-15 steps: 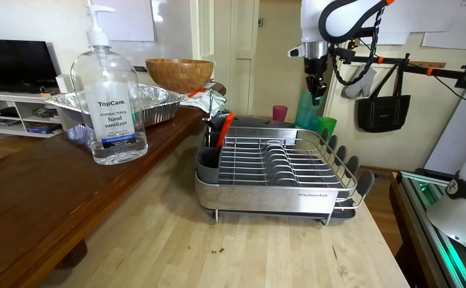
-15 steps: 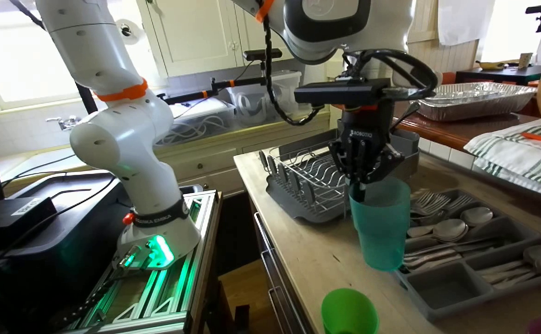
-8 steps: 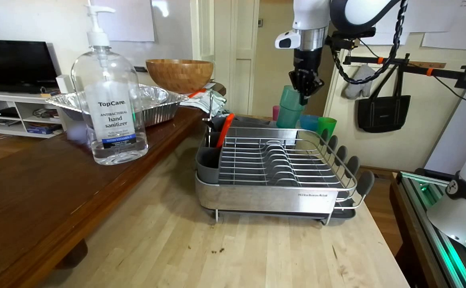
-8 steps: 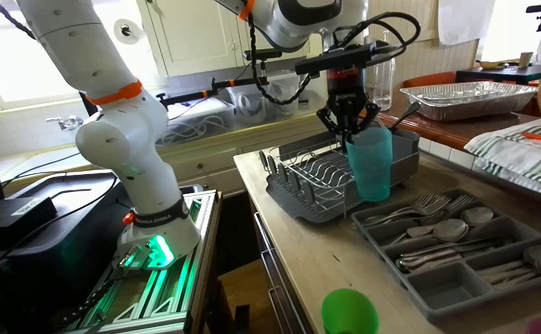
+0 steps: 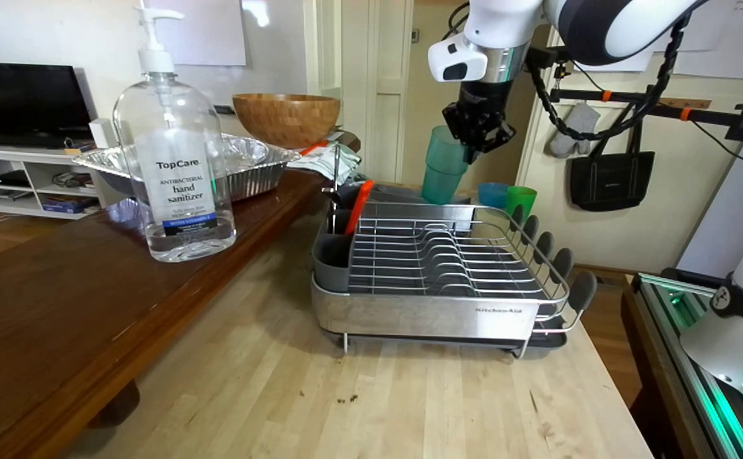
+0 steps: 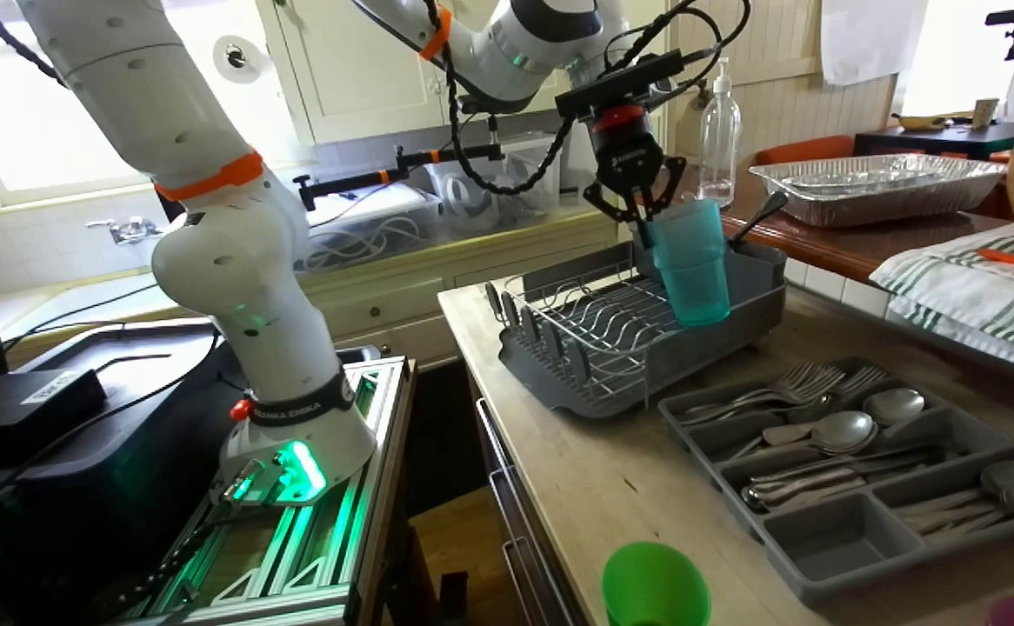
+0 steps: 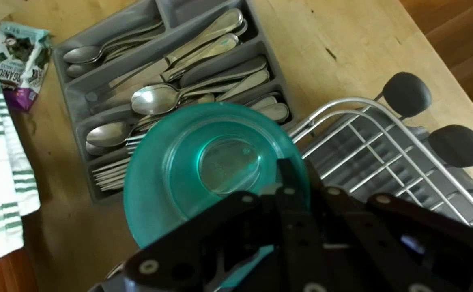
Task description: Place the blue and green cups on the drying rack
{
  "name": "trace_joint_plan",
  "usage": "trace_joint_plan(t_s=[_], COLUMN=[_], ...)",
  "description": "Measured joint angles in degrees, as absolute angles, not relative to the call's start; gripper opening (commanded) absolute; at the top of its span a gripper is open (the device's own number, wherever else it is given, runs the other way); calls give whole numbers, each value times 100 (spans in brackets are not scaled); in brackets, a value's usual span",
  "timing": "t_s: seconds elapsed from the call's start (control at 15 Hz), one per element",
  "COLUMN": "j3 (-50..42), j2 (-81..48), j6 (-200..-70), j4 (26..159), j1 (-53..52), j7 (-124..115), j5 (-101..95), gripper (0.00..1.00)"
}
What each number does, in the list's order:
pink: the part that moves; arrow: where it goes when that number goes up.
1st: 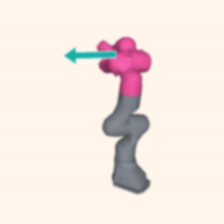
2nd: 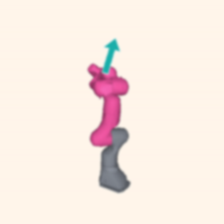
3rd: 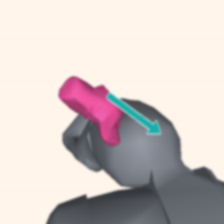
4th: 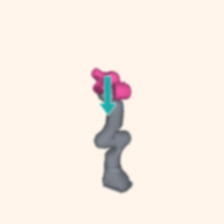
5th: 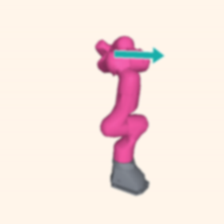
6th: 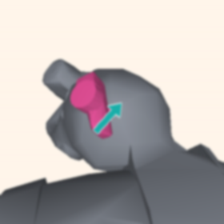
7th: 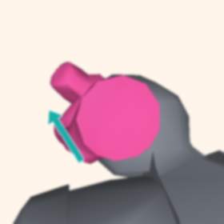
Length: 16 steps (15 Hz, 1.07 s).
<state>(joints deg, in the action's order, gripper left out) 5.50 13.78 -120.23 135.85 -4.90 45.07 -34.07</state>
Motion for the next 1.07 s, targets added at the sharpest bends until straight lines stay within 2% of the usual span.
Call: trace_joint_plan(t_s=[0.07,0.33,0.4,0.73,1.07], j3=[556,511,505,562,732], j2=[1372,1378,1378,1316,1119], j6=[-12030,-12034,-12035,-12084,-13152], j4=[13587,13587,13587,13537,13505], j1=[-531,-543,-542,-580,-798], j7=[4578,4732,4738,4740,4879], j5=[-3487,-3535,-3538,-3571,-4174], gripper=[6,6,2,2,2])
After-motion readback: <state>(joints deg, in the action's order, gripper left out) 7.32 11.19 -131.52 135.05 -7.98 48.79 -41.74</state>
